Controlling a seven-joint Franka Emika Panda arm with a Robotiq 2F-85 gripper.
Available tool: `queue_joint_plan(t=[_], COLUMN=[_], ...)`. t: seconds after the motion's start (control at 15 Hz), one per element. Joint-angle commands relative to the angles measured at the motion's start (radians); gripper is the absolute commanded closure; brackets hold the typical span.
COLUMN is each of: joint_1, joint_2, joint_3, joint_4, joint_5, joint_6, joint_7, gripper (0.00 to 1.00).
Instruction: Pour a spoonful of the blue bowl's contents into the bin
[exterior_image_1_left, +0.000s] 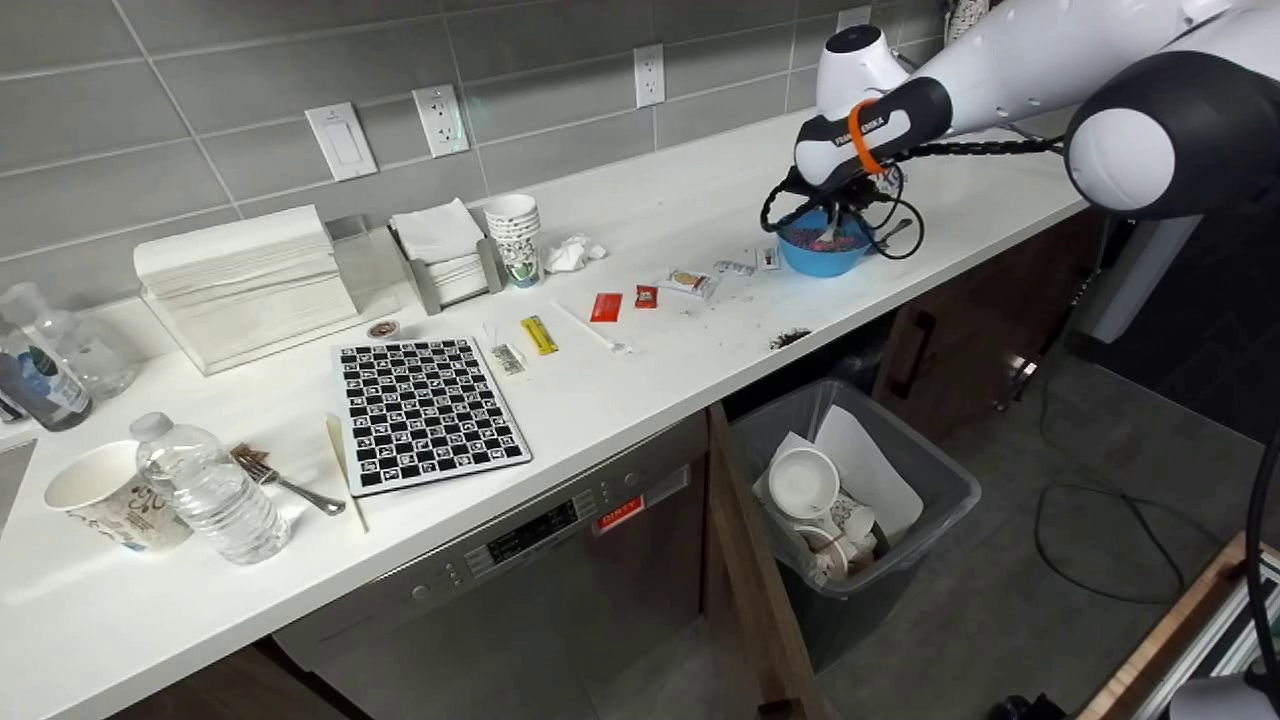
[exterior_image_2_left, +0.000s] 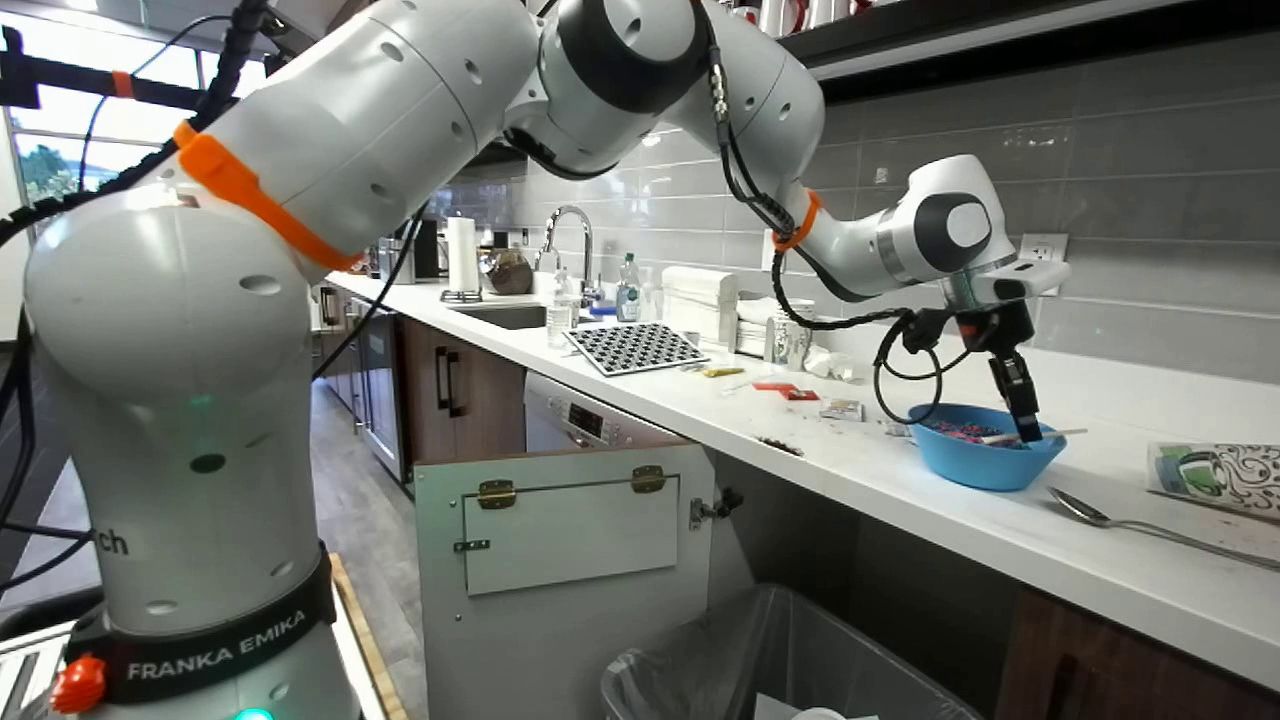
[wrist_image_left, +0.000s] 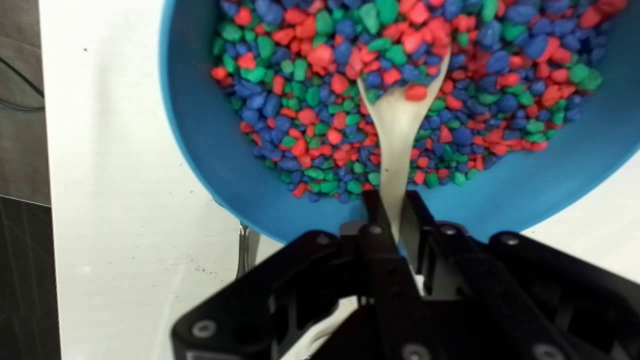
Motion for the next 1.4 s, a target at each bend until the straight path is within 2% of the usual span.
queue_joint_plan(t=[0.0,0.2,0.27,0.47,0.73,1.0,1.33], joint_1=[-0.021,-0.022,-0.022,-0.048,-0.047,-0.059,-0.048], joint_2=[-0.007,-0.011,-0.011,-0.05,-0.101,-0.158,-0.259], joint_3=[0.028,0.029,0.03,0.067,0.052,0.067,0.083], joint_4=[0.005,0.005,0.005,-0.025,-0.068,-0.112,-0.237], joint_5=[-0.026,-0.026,-0.026,0.007,-0.014,-0.01,-0.02], joint_6=[-0.004,-0.004,-0.004,-0.04,-0.038,-0.064,-0.045], joint_7=[0.011,0.011,0.011,-0.032,-0.007,-0.031,-0.045], gripper=[0.87,0.87,0.97,0.97,0.97,0.97,0.97])
